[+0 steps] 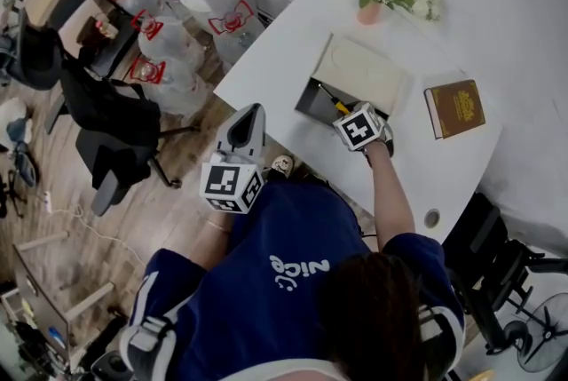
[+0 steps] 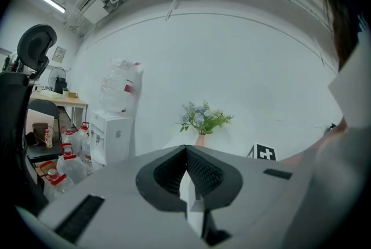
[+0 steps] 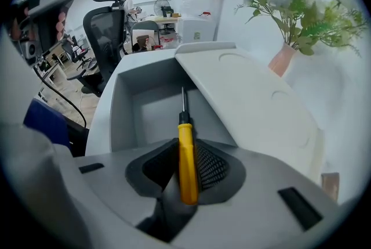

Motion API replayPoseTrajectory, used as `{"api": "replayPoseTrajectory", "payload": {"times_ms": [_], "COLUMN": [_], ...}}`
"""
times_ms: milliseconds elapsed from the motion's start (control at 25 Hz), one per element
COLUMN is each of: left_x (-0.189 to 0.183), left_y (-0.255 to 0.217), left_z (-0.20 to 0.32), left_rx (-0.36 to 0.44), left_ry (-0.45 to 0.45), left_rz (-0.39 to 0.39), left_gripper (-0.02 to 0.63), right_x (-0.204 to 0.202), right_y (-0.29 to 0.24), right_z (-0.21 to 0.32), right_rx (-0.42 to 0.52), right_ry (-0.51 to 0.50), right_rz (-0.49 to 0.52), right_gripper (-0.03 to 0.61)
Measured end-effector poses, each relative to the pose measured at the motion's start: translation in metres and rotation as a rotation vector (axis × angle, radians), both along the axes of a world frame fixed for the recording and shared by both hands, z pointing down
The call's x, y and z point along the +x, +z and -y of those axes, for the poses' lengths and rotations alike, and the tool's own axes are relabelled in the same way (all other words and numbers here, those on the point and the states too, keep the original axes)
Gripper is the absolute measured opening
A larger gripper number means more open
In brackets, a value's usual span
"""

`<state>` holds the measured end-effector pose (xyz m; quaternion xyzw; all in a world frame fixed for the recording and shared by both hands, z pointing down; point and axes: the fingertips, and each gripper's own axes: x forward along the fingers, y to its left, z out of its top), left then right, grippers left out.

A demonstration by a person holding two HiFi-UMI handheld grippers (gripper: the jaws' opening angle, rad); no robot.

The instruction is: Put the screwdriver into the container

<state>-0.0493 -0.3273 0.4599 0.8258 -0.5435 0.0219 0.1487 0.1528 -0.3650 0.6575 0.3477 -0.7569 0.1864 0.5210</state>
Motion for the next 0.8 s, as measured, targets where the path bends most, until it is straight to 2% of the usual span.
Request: {"api": "replayPoseTrajectory", "payload": {"times_ms": [240,400,560,800], "left_x": [0.005,0.007,0.008,0.023], "left_y": [0.005,0.007,0.009,0.007], "left_z": [0.002,0.002,0.003,0.008], "left_rx": [-0.011,-0.018,-0.025,-0.021], "left_ry": [0.004,0.01,0.011,0.058], "left_rz": [0.022,0.031,0.033,0.026], "left_gripper": [0.012,0.012,0.012,0.012], "right_x": [-0.001,-0.004,0.002,0.011], "right_y": [-0.004,-0.014,-0.032,-0.079], "right_z": [0.0,-0.002,-0.004,-0.007], "right_rx": [0.036,0.052,0.11,0.267], "right_ry": [-0.008,0.013,0.07,0.13], "right_rz": [-0.002,0.062,0.12,0.195], "right_gripper": [0.139,0.18,0.19,0.19]}}
